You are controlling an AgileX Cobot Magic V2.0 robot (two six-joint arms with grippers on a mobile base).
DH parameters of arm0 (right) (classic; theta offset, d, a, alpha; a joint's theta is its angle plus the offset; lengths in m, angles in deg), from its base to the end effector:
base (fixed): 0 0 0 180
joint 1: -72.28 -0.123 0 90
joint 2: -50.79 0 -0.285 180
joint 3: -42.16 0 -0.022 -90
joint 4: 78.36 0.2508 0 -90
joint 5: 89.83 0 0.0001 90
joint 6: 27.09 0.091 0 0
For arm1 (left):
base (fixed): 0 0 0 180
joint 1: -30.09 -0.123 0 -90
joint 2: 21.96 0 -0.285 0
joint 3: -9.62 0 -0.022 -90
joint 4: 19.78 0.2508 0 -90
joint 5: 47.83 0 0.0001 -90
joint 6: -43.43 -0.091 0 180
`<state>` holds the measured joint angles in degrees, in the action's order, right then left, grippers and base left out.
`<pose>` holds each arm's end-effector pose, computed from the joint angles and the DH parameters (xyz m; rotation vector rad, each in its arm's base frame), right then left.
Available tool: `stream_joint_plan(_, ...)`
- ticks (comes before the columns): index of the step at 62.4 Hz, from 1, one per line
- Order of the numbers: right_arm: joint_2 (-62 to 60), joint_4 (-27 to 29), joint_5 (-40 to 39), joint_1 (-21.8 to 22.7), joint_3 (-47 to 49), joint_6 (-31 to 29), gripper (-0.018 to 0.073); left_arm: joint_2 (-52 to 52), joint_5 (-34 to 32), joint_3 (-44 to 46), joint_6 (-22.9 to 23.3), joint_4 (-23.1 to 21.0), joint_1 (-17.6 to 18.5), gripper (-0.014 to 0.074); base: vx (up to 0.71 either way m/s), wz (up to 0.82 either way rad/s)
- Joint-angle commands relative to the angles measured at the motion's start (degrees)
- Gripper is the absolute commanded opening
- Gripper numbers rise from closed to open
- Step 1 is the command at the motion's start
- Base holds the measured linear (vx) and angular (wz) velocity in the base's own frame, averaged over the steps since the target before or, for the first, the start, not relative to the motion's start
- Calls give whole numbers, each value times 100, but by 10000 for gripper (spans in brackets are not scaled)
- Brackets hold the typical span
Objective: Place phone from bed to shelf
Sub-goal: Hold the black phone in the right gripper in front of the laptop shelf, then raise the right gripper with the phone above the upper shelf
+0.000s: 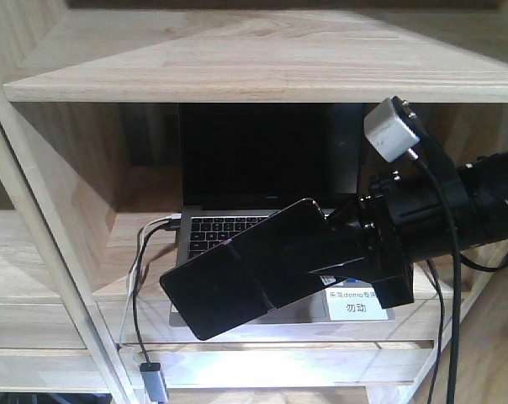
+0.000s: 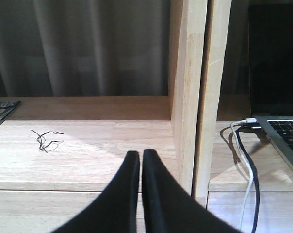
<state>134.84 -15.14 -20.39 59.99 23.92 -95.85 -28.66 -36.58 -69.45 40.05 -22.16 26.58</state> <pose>0.2214 0.1261 0.3303 -1.1708 1.9775 1.1030 0.0557 0.0027 0.1855 -0.0303 1.6932 0.0527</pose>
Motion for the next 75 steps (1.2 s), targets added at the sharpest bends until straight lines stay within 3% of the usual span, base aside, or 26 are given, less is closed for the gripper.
stream_joint_plan(1, -179, 472, 371, 8, 149, -68, -2, 48, -399, -41, 0, -53, -2, 1, 0, 0)
stream_joint_plan(35, -185, 527, 207, 8, 168, -70, -2, 48, -399, -41, 0, -53, -2, 1, 0, 0)
stream_joint_plan(52, -490, 1157, -371, 17, 210, -90, -2, 48, -399, -41, 0, -53, -2, 1, 0, 0)
stream_joint_plan(75, -567, 1211, -1226, 17, 2118, 383, -2, 48, -399, -41, 0, -53, -2, 1, 0, 0)
